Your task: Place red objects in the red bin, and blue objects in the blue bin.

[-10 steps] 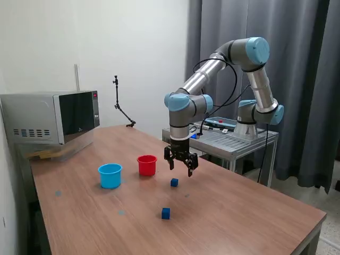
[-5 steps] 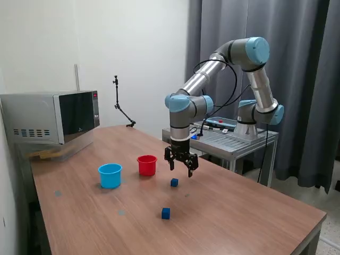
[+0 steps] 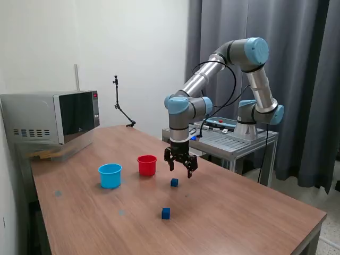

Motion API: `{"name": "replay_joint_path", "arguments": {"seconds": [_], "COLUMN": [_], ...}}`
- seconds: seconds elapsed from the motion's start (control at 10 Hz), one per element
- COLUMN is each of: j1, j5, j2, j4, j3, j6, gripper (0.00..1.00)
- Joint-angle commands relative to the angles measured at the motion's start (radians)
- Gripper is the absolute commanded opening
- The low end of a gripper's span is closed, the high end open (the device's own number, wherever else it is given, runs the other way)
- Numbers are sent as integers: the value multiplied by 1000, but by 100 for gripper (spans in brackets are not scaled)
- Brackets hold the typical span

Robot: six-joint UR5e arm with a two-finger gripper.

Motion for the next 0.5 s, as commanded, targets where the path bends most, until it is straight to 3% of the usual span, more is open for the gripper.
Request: {"name": "replay_joint_path", "arguments": {"seconds": [0.0,0.4], "j1": [1,-1], "j5": [0,0], "j2": [9,31], "j4": [-1,-1], "j3": [-6,-10], "j6": [2,2], "gripper": [100,100]}}
